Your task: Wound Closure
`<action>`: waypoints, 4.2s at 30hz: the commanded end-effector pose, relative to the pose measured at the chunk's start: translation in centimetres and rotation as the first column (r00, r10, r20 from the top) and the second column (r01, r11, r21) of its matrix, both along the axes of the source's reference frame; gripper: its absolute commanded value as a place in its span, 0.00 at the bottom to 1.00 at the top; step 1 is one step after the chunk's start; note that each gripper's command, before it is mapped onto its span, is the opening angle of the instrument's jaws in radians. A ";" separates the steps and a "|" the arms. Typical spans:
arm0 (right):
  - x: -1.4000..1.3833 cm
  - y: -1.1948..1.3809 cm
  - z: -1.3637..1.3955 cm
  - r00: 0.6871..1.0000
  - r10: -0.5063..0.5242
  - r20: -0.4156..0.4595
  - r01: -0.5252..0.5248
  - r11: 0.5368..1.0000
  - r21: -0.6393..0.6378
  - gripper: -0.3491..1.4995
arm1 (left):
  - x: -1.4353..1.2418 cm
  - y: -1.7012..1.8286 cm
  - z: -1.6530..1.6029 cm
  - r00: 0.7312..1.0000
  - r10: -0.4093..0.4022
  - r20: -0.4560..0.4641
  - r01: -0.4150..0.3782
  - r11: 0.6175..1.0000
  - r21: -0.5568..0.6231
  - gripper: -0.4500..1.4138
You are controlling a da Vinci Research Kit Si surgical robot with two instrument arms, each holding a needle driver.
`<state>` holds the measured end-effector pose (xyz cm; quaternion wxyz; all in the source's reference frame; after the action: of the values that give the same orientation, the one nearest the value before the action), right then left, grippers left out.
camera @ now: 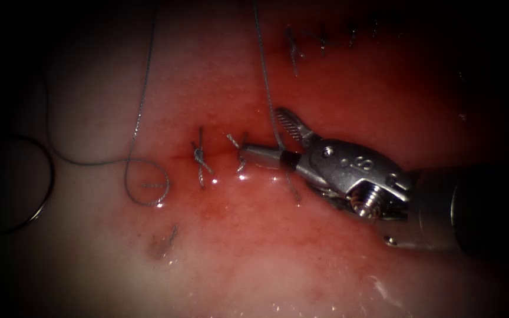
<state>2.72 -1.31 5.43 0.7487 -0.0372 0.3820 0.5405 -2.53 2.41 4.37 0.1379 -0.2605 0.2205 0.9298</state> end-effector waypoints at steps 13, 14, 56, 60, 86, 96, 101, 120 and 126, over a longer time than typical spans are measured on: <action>0.29 0.16 0.19 1.000 -0.009 0.020 0.010 1.000 -0.023 0.90 | -0.05 0.03 -0.09 1.000 -0.008 0.012 0.009 1.000 -0.008 0.00; 0.30 0.17 0.20 1.000 -0.010 0.019 0.011 1.000 -0.023 0.89 | -0.05 0.03 -0.09 1.000 -0.008 0.012 0.008 1.000 -0.008 0.00; -0.50 0.27 -0.12 0.994 -0.086 0.064 0.095 0.984 -0.151 0.84 | 0.00 -0.44 -0.43 0.999 0.029 0.028 -0.028 0.999 -0.021 0.00; -1.03 0.24 -0.17 0.993 -0.098 0.072 0.108 0.983 -0.151 0.82 | 0.03 -0.79 -0.57 0.997 0.064 0.043 -0.062 0.997 -0.036 0.00; -1.54 0.49 -0.31 0.838 -0.394 0.376 0.519 0.788 -0.330 0.67 | 0.11 -2.87 -0.28 0.907 0.279 0.314 -0.395 0.820 0.413 0.80; -1.18 0.56 -0.43 0.746 -0.500 0.439 0.638 0.725 -0.259 0.99 | 0.72 -3.14 -0.52 0.818 0.344 0.462 -0.552 0.697 0.458 0.99; -1.05 0.46 -0.40 0.707 -0.560 0.432 0.684 0.698 -0.212 0.98 | 1.24 -3.26 -0.74 0.839 0.382 0.389 -0.542 0.661 0.520 0.99; -1.01 0.34 -0.39 0.635 -0.635 0.440 0.747 0.650 -0.140 0.96 | 2.12 -2.41 -2.30 0.886 0.154 0.438 -0.293 0.917 0.270 0.99; -0.99 0.31 -0.39 0.625 -0.647 0.438 0.756 0.641 -0.132 0.95 | 2.28 -2.12 -2.87 0.873 0.126 0.472 -0.245 0.949 0.200 0.99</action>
<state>1.65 -0.97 4.99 0.9412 -0.0938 0.3018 0.1196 -0.15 0.32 1.37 0.1317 -0.4710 0.0374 0.8715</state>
